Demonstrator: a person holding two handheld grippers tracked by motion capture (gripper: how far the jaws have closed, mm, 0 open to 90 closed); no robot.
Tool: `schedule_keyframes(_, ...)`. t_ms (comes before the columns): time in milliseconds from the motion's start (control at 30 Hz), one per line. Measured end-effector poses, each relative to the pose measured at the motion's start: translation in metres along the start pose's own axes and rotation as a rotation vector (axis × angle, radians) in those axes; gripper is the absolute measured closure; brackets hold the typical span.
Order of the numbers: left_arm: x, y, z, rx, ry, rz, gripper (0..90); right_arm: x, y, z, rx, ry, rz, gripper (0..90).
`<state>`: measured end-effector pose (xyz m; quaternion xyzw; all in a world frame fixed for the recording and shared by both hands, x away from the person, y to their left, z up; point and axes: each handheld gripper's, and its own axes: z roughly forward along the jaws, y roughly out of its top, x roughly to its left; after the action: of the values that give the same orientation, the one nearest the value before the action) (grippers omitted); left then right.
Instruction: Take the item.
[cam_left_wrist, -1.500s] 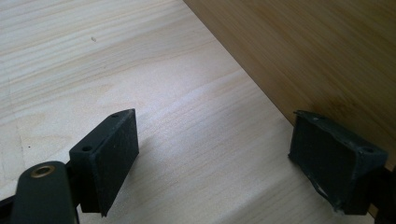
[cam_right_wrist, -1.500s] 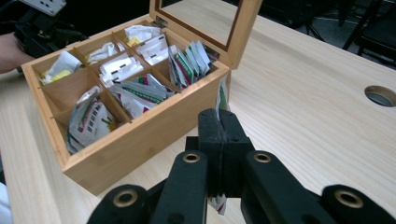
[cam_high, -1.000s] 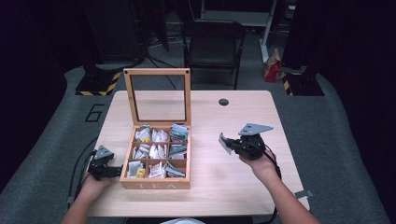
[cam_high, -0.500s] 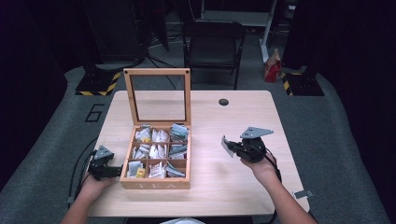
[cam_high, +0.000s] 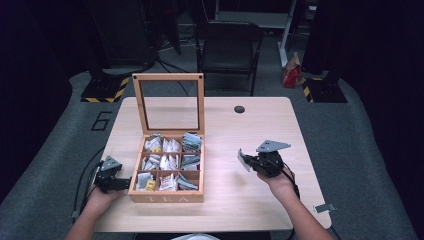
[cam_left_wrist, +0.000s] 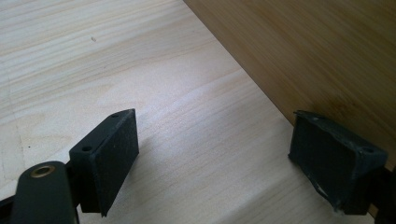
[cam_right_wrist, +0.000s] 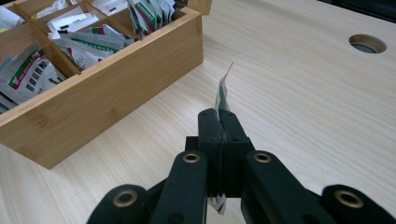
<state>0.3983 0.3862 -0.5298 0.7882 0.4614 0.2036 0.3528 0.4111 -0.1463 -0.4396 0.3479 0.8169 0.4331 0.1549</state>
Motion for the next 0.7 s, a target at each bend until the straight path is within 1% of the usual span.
schedule_keyframes(133,0.0,0.0,0.0,0.0,0.0,0.001,15.2,-0.001,-0.003,0.002,0.003,-0.002,-0.004,89.6)
schedule_keyframes(200,0.0,0.0,0.0,0.0,0.0,0.0,15.2,-0.001,-0.005,0.003,0.007,-0.004,0.003,89.6)
schedule_keyframes(233,0.0,0.0,0.0,0.0,0.0,0.0,15.2,-0.001,-0.006,0.003,0.008,-0.005,-0.004,89.6)
schedule_keyframes(333,0.0,0.0,0.0,0.0,0.0,0.0,15.2,-0.002,-0.009,0.005,0.015,-0.012,-0.006,89.6)
schedule_keyframes(500,0.0,0.0,0.0,0.0,0.0,0.001,15.2,-0.003,-0.015,0.009,0.02,-0.02,0.002,89.5)
schedule_keyframes(533,0.0,0.0,0.0,0.0,0.0,0.0,15.2,-0.004,-0.016,0.01,0.026,-0.023,-0.006,89.5)
schedule_keyframes(567,0.0,0.0,0.0,0.0,0.0,0.0,15.2,-0.004,-0.017,0.01,0.025,-0.026,0.004,89.5)
schedule_keyframes(700,0.0,0.0,0.0,0.0,0.0,0.0,15.2,-0.004,-0.022,0.013,0.035,-0.032,0.0,89.5)
